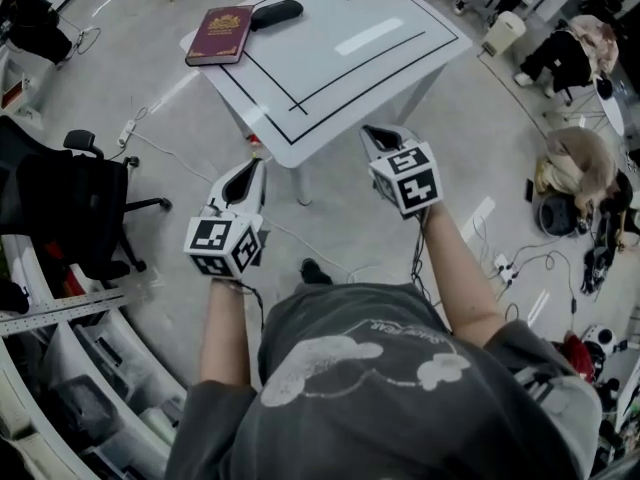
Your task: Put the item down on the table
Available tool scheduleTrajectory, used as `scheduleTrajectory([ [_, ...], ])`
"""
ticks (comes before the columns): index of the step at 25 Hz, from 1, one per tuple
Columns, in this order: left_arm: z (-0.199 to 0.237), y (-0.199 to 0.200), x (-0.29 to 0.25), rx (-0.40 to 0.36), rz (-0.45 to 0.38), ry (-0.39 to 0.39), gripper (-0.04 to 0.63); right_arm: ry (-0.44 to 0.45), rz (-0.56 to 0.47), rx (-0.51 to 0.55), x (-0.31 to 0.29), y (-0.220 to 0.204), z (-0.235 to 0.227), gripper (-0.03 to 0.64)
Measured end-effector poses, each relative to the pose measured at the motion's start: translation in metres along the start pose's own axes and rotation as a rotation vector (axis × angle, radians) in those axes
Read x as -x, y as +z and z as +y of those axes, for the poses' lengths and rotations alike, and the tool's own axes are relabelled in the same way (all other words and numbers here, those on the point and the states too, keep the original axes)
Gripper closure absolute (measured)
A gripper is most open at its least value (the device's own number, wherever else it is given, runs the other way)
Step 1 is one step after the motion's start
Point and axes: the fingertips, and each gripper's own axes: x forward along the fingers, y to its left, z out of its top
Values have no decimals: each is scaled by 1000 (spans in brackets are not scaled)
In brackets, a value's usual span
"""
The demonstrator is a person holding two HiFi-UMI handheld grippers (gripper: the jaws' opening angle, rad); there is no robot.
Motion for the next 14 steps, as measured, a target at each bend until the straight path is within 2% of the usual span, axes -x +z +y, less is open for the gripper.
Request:
scheduleTrajectory([
  [8,-74,-12,10,-31,20,2,589,24,-23,-41,67,-48,-7,618],
  [14,-136,-36,28,-33,41,20,589,60,-30,-48,119,-90,-10,618],
])
